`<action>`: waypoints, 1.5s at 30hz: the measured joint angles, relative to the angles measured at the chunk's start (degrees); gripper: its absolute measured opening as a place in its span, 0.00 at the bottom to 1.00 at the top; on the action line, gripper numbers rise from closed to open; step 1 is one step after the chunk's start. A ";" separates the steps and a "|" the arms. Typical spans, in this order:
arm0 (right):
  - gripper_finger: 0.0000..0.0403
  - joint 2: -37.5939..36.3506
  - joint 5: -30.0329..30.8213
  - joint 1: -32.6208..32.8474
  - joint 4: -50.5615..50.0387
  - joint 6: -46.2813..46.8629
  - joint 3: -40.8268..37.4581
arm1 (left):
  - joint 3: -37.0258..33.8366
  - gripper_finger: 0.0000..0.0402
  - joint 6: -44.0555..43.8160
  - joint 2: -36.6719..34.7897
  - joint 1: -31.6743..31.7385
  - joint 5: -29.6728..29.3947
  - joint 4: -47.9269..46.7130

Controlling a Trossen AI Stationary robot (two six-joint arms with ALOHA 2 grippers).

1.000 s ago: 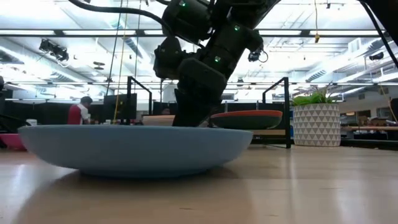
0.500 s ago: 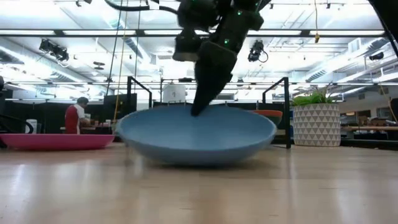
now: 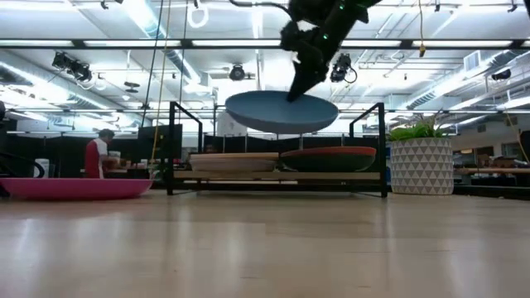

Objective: Place and stack plates onto a shelf
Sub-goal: Stack the blue plate on top of the orange plate on the shelf, then stack the pink plate on top of the blue plate on the shelf

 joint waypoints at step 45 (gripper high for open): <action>0.27 2.12 -9.95 -23.05 -9.37 -16.53 6.73 | -0.16 0.38 -0.17 2.16 -1.94 15.95 -5.66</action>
